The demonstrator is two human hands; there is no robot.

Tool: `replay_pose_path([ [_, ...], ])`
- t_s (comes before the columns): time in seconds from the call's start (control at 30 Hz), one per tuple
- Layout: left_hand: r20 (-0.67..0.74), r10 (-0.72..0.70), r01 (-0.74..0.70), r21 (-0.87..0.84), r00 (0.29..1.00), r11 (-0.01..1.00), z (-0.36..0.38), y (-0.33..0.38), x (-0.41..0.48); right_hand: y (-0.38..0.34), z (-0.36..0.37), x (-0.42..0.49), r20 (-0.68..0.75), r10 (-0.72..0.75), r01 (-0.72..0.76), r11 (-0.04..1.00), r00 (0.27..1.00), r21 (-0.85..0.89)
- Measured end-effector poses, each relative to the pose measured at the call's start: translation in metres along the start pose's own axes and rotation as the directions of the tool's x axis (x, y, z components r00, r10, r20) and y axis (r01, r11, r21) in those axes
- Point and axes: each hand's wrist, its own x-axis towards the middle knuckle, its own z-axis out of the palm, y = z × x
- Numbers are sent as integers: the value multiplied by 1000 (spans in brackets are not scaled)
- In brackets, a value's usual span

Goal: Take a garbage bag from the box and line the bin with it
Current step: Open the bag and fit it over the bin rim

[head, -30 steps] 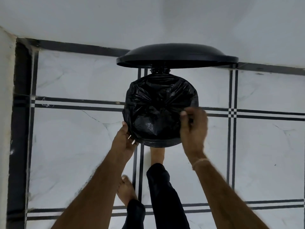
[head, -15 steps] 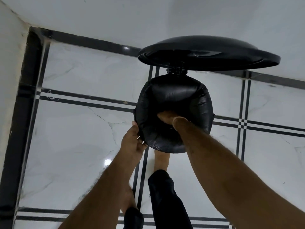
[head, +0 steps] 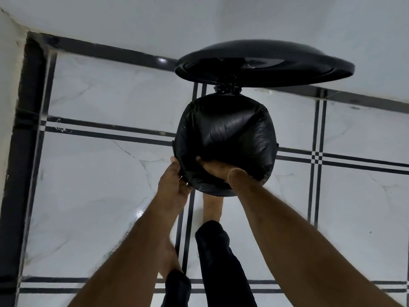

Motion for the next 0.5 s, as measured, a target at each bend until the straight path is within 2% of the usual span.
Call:
replay_pose_path([
  [0.13, 18, -9, 9, 2, 1000, 1000, -5, 0, 7, 3, -2, 20, -45, 48, -48, 999, 998, -3],
  [0.2, 16, -11, 11, -10, 1000, 1000, -6, 0, 7, 13, -8, 19, -82, 15, -13, 1000, 996, 20],
  [0.27, 16, -16, 16, -3, 1000, 1000, -5, 0, 4, 18, -13, -3, -199, -138, 139, 990, 970, -6],
  [0.33, 12, -17, 17, 5, 1000, 1000, -4, 0, 2, 12, -20, -26, -346, -341, 315, 940, 874, -131],
  [0.4, 5, -23, 23, 5, 1000, 1000, -2, 0, 1, -3, -31, -24, -385, -471, 372, 877, 794, -305],
  [0.43, -2, -25, 25, 0, 1000, 1000, -2, 1, 2, -15, -38, -16, -362, -467, 338, 867, 807, -365],
  [0.5, -3, -22, 22, -1, 1000, 1000, -1, 1, 3, -35, -54, 11, -305, -353, 215, 889, 885, -404],
])
